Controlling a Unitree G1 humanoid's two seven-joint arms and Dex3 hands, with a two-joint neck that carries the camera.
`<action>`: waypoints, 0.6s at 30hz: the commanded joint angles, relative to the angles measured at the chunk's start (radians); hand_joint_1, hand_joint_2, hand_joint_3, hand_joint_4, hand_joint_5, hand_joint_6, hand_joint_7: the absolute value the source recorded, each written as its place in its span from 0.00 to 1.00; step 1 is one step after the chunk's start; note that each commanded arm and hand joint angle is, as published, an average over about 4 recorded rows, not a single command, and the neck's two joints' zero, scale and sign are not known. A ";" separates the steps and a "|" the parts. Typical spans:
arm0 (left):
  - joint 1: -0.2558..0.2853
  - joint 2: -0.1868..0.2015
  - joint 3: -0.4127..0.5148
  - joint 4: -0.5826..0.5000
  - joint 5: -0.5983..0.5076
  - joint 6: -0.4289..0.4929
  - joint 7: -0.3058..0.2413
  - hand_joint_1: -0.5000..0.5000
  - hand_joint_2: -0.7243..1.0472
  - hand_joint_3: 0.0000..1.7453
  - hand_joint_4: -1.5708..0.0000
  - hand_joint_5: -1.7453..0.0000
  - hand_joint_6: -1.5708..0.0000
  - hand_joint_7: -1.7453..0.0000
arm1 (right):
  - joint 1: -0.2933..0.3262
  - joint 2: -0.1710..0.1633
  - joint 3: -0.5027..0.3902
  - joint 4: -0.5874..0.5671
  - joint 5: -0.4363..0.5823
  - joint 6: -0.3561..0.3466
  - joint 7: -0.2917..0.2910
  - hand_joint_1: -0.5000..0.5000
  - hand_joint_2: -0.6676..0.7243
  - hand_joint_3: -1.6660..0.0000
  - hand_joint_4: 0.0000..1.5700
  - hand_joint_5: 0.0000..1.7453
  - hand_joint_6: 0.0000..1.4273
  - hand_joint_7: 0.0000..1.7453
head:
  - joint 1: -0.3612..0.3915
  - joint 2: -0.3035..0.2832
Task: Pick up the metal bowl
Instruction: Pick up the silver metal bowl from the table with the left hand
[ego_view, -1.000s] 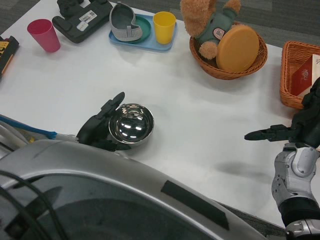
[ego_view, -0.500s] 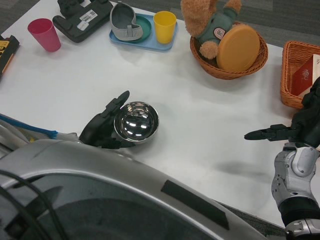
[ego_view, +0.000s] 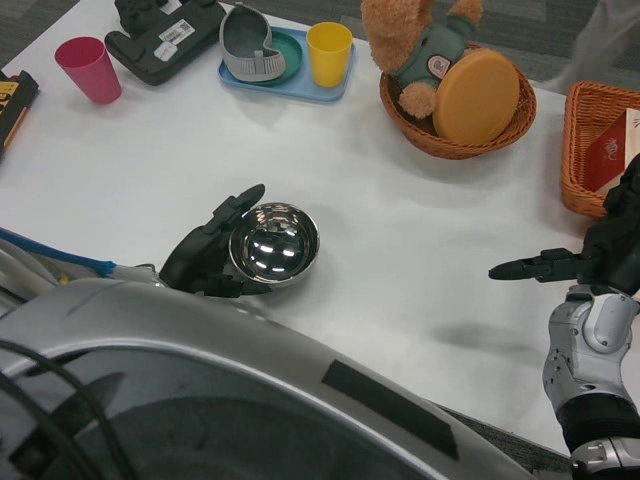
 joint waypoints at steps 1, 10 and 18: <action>0.005 -0.010 -0.009 0.006 0.007 0.019 -0.003 0.00 0.80 0.03 1.00 0.60 1.00 0.60 | 0.002 0.001 -0.003 -0.008 0.005 -0.004 -0.003 0.04 0.86 1.00 0.05 0.00 0.00 0.04 | -0.003 0.001; 0.003 -0.017 -0.009 0.007 -0.006 0.019 -0.002 0.00 0.89 0.03 1.00 0.18 1.00 0.36 | 0.004 0.001 -0.004 -0.009 0.005 -0.005 -0.003 0.04 0.86 1.00 0.05 0.00 0.00 0.04 | -0.002 0.001; 0.002 -0.026 -0.003 0.017 -0.021 0.020 -0.002 0.00 0.90 0.01 1.00 0.03 0.99 0.22 | 0.008 0.002 -0.004 -0.011 0.005 -0.004 -0.003 0.04 0.86 1.00 0.05 0.00 0.00 0.04 | -0.007 0.000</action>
